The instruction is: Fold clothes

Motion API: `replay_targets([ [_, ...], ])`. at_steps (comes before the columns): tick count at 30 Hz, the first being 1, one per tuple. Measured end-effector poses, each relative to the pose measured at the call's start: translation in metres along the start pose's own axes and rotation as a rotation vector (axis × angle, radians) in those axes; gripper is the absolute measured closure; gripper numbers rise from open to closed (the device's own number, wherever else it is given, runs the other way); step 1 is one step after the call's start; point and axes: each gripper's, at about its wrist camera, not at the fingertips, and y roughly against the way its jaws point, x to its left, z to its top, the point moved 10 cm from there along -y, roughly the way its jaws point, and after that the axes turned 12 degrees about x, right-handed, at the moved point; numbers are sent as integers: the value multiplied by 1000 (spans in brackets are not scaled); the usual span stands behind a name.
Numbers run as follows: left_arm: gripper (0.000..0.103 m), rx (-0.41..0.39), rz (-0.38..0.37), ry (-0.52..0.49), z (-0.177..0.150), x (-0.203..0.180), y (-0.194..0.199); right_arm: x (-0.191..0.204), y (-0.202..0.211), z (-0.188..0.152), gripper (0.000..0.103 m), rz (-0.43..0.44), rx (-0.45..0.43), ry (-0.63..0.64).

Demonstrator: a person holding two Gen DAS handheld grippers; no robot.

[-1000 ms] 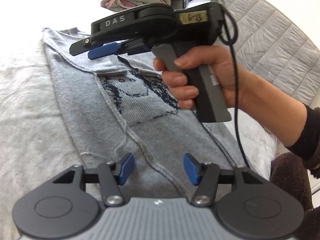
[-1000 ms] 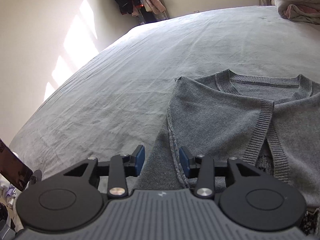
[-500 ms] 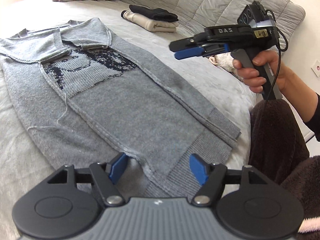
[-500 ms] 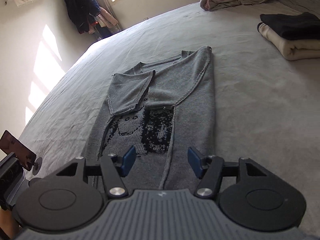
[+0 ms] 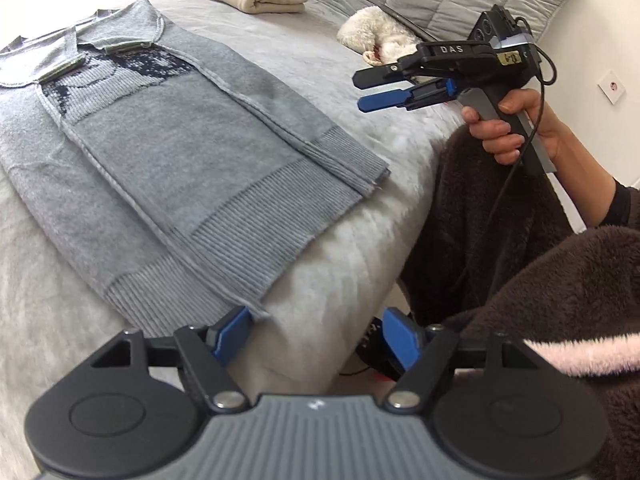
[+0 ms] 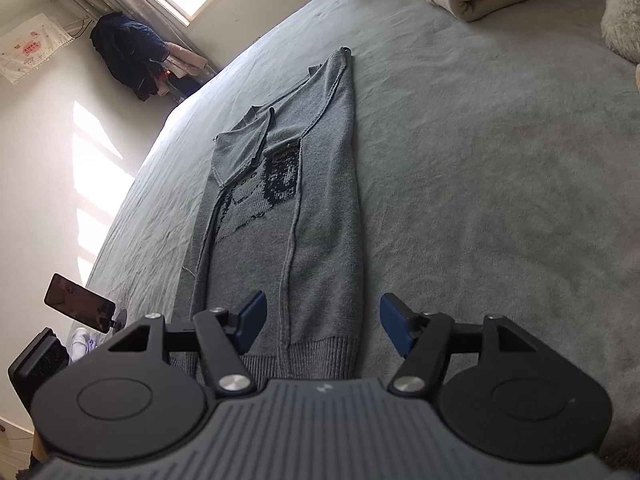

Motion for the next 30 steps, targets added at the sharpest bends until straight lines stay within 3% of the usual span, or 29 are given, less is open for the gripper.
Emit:
replay_targets([
  [4, 29, -58, -17, 7, -8, -20, 12, -2, 6, -5, 36, 49, -11, -48],
  [12, 28, -281, -9, 211, 11, 4, 50, 19, 5, 4, 35, 68, -48, 13],
  [17, 29, -324, 24, 287, 23, 16, 42, 47, -25, -12, 61, -1, 17, 173],
  [19, 31, -351, 28, 314, 26, 20, 38, 51, -39, -24, 67, -80, 47, 251],
  [21, 41, -363, 59, 339, 27, 25, 32, 49, -49, -33, 68, -138, 59, 292],
  [23, 42, -357, 83, 360, 27, 30, 23, 45, -57, -41, 69, -154, 78, 297],
  [26, 42, -279, 81, 363, 23, 31, 4, 46, -61, -52, 67, -118, 127, 307],
  [30, 42, -290, 100, 332, 29, 29, 8, 55, -49, -40, 64, -98, 134, 338],
])
